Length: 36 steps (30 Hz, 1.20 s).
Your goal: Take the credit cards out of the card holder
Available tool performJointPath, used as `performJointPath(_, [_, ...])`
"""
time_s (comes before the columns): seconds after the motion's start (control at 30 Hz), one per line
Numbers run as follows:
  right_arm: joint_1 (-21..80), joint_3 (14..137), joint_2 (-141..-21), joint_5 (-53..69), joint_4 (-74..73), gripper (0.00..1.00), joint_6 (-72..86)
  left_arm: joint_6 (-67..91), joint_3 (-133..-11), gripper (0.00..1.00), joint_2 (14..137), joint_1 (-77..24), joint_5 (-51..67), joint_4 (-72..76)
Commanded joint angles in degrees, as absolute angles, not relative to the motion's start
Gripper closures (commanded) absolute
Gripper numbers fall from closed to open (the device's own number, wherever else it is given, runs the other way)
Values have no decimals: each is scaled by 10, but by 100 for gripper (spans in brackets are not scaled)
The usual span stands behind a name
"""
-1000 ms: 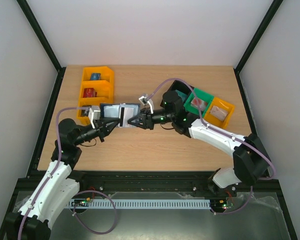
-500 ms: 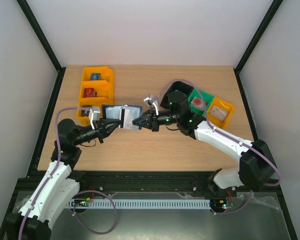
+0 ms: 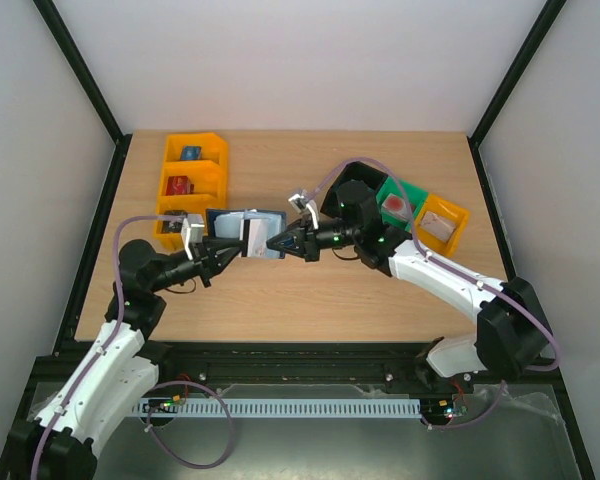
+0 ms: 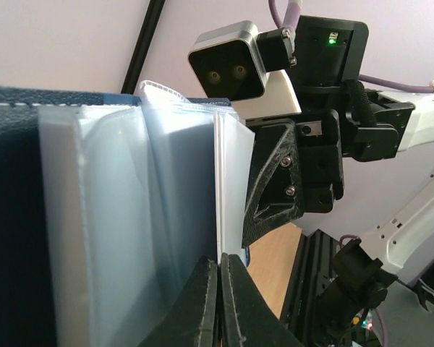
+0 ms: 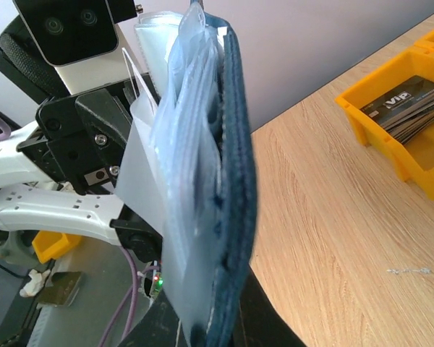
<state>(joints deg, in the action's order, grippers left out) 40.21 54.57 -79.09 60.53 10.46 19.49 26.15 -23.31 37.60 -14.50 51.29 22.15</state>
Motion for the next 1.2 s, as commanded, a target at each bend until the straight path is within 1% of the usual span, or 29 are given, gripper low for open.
performJointPath(0.0, [406, 561, -769, 622, 101, 98, 179, 251, -236, 98, 372, -143, 497, 219])
performJointPath(0.13, [390, 550, -750, 596, 56, 98, 148, 210, -253, 98, 363, -130, 460, 153])
performJointPath(0.27, [342, 514, -743, 582, 31, 98, 148, 139, -263, 98, 351, -118, 361, 102])
performJointPath(0.33, [315, 499, -748, 580, 23, 98, 154, 80, -272, 98, 344, -114, 347, 88])
performJointPath(0.4, [305, 486, -760, 574, 21, 98, 162, -17, -289, 98, 333, -113, 351, 69])
performJointPath(0.47, [304, 481, -782, 566, 17, 98, 176, -149, -299, 98, 312, -113, 339, 55])
performJointPath(0.57, [310, 484, -829, 559, 14, 98, 194, -380, -289, 98, 276, -125, 260, 88])
performJointPath(0.63, [324, 487, -847, 551, 16, 98, 193, -584, -264, 98, 261, -137, 214, 132])
performJointPath(0.7, [338, 489, -866, 558, 29, 98, 198, -806, -208, 98, 239, -142, 204, 222])
performJointPath(0.73, [345, 494, -880, 562, 30, 98, 199, -942, -158, 98, 234, -143, 215, 282])
performJointPath(0.8, [357, 505, -910, 564, 28, 98, 200, -1075, -117, 98, 236, -142, 253, 381])
performJointPath(0.87, [367, 517, -942, 569, 26, 98, 202, -1114, -111, 98, 229, -144, 300, 403])
performJointPath(0.93, [378, 531, -975, 577, 22, 98, 207, -1142, -108, 98, 218, -150, 329, 392])
performJointPath(1.03, [388, 557, -1025, 579, -9, 98, 202, -1165, -109, 98, 212, -162, 338, 372])
performJointPath(1.17, [390, 579, -1066, 574, -47, 98, 197, -1147, -110, 98, 199, -171, 333, 340])
